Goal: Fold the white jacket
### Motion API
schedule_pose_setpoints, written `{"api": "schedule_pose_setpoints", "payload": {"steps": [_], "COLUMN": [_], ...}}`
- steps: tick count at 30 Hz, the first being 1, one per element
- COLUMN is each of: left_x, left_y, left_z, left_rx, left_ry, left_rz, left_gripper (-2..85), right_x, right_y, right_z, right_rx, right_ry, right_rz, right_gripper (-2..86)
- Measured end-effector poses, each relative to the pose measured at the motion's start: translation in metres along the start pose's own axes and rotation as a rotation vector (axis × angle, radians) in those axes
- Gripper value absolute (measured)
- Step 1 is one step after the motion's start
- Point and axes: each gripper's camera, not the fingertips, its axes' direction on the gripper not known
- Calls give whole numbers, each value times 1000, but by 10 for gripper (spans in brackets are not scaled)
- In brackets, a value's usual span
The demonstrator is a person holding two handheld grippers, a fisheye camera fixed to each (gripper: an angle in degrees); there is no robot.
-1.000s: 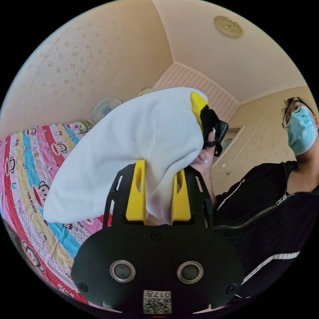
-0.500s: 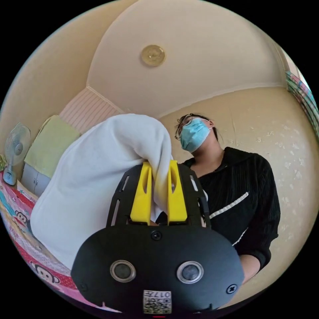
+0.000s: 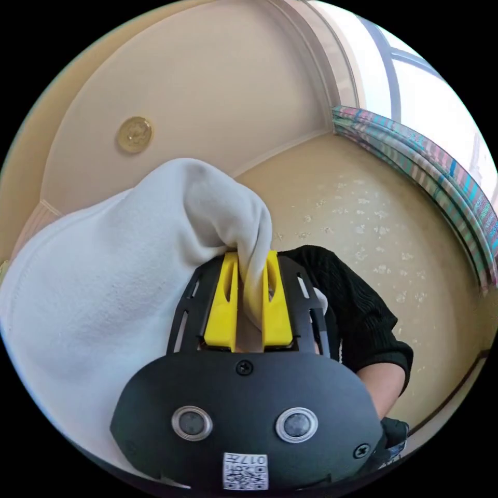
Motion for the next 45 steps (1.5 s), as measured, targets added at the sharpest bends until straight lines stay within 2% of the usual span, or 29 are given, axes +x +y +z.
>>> {"api": "schedule_pose_setpoints", "payload": {"steps": [5, 8, 12, 15, 18, 21, 23, 24, 26, 27, 29, 30, 32, 34, 36, 40, 42, 44, 45], "left_x": [-19, -31, -27, -9, 6, 28, 58, 66, 100, 109, 139, 144, 147, 140, 141, 181, 200, 219, 225], "left_y": [-9, -8, -7, -8, -8, -8, -6, -5, 5, 9, 31, 36, 57, 72, 77, 55, 41, 26, 24], "left_z": [8, 12, 2, -22, -52, -84, -113, -121, -149, -156, -177, -178, -165, -146, -130, -126, -122, -114, -113], "left_rx": [53, 63, 53, 75, 116, 122, 129, 127, 108, 104, 69, 33, -258, -433, -461, -262, -261, -353, -354], "left_ry": [266, 353, 265, 162, 73, -156, -454, -540, -913, -1010, -1353, -1432, -1689, -1744, -1731, -1621, -1457, -984, -877], "left_rz": [11, -13, -35, -8, -22, -67, -128, -154, -271, -302, -453, -489, -633, -642, -550, -304, -227, -234, -240], "left_gripper": [76, 76, 75, 75, 76, 78, 79, 79, 83, 84, 116, 122, 134, 129, 123, 113, 112, 95, 83], "right_x": [5, 6, 2, -7, -15, -27, -28, -29, -36, -42, -52, -58, -67, -74, -68, -40, -30, -23, -20], "right_y": [-9, -25, -41, -40, -52, -65, -73, -80, -92, -101, -114, -124, -137, -150, -157, -167, -168, -170, -173], "right_z": [37, 62, 57, 34, 23, 2, -15, -26, -42, -50, -59, -60, -53, -47, -50, -73, -89, -103, -112], "right_rx": [-25, -68, 121, 244, 161, 175, 229, 256, 293, 303, 296, 266, 175, 136, 177, 341, 451, 549, 604], "right_ry": [-108, -218, -382, -334, -356, -233, -209, -196, -121, -57, 12, 39, 95, 67, -13, -131, -204, -211, -212], "right_rz": [-64, -123, -184, -202, -262, -282, -273, -278, -313, -337, -377, -408, -447, -485, -456, -338, -307, -267, -248], "right_gripper": [185, 186, 149, 98, 70, 59, 56, 54, 51, 48, 46, 46, 45, 44, 44, 43, 43, 44, 44]}}
